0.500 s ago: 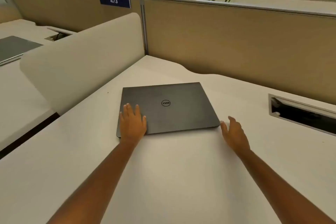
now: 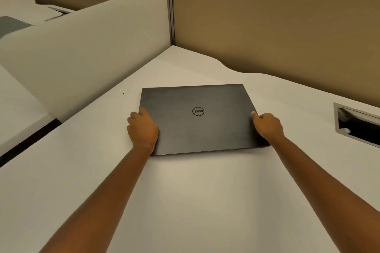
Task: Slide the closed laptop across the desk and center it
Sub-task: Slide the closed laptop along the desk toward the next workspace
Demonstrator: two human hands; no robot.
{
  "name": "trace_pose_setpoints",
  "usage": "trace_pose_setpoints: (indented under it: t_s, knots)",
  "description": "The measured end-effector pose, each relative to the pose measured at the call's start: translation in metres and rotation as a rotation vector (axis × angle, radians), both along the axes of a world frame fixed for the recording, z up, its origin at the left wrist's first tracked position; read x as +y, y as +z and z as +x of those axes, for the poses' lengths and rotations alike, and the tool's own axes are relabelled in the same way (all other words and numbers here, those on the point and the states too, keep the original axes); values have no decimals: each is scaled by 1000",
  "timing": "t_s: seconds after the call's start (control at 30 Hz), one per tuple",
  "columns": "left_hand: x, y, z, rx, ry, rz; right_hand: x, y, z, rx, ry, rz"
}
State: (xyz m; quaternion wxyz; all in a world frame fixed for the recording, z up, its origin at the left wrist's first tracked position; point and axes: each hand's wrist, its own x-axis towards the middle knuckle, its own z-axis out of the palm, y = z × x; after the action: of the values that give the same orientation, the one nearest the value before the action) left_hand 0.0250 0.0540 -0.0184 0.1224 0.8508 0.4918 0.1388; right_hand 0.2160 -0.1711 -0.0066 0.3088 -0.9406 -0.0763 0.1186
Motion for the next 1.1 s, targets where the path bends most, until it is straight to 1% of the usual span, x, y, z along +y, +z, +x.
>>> trace_pose_setpoints:
  t_s: [0.07, 0.17, 0.27, 0.37, 0.5, 0.73, 0.87, 1.1]
  knots:
    - [3, 0, 3, -2, 36, -27, 4, -2, 4, -7, -25, -17]
    - [6, 2, 8, -48, 117, -92, 9, -5, 9, 39, -90, 14]
    - [11, 7, 11, -105, 202, -232, 12, -3, 14, 119, -132, 52]
    - [18, 10, 9, -167, 230, -352, 13, -1, 17, 189, -143, 109]
    - [20, 11, -1, -263, 190, -409, 3, -3, 13, 250, -181, 221]
    - [-9, 7, -21, -375, 166, -458, -39, -15, -9, 178, -236, 243]
    - [-34, 8, -25, -377, 125, -491, -77, -17, -19, 133, -260, 257]
    - [-87, 24, -7, -359, -23, -555, -156, -7, -29, 85, -335, 258]
